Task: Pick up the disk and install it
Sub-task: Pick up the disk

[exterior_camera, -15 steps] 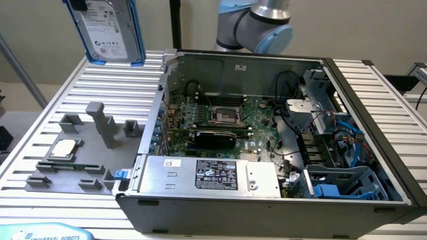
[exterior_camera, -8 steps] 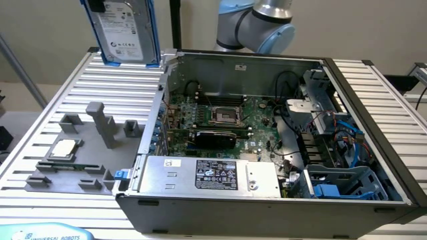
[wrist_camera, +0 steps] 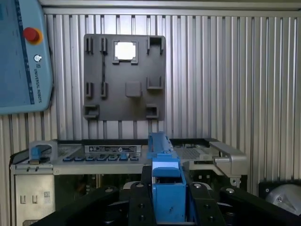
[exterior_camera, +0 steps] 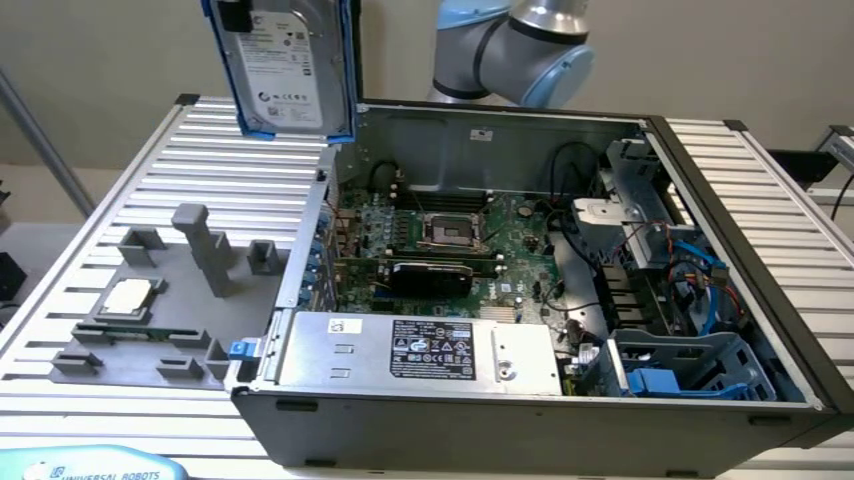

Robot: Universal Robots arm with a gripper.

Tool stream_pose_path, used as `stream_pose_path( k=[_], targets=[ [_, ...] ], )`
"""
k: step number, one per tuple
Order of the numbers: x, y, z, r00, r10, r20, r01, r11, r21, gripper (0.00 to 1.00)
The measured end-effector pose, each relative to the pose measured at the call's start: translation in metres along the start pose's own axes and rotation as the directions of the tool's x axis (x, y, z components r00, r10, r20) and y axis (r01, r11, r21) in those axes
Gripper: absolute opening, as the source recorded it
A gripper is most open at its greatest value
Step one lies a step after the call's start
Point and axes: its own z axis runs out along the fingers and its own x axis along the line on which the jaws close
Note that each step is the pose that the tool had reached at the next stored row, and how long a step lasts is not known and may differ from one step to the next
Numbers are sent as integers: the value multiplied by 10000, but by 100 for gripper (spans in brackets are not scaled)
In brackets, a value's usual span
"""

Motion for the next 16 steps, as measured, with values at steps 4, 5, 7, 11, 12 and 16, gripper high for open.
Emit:
stream_pose_path(
  k=[4,5,7,11,12,16],
  targets=[
    [51,-183,-7,10000,0,0,0,10000,-1,33],
    [65,-230,-8,10000,-1,0,1,10000,-1,33],
    [90,-320,-11,10000,0,0,0,10000,-1,33],
    [144,-506,-18,10000,-1,0,1,10000,-2,33],
    [157,-552,-19,10000,0,0,0,10000,-2,33],
    [210,-733,-27,10000,0,-1,0,10000,-2,33]
  ],
)
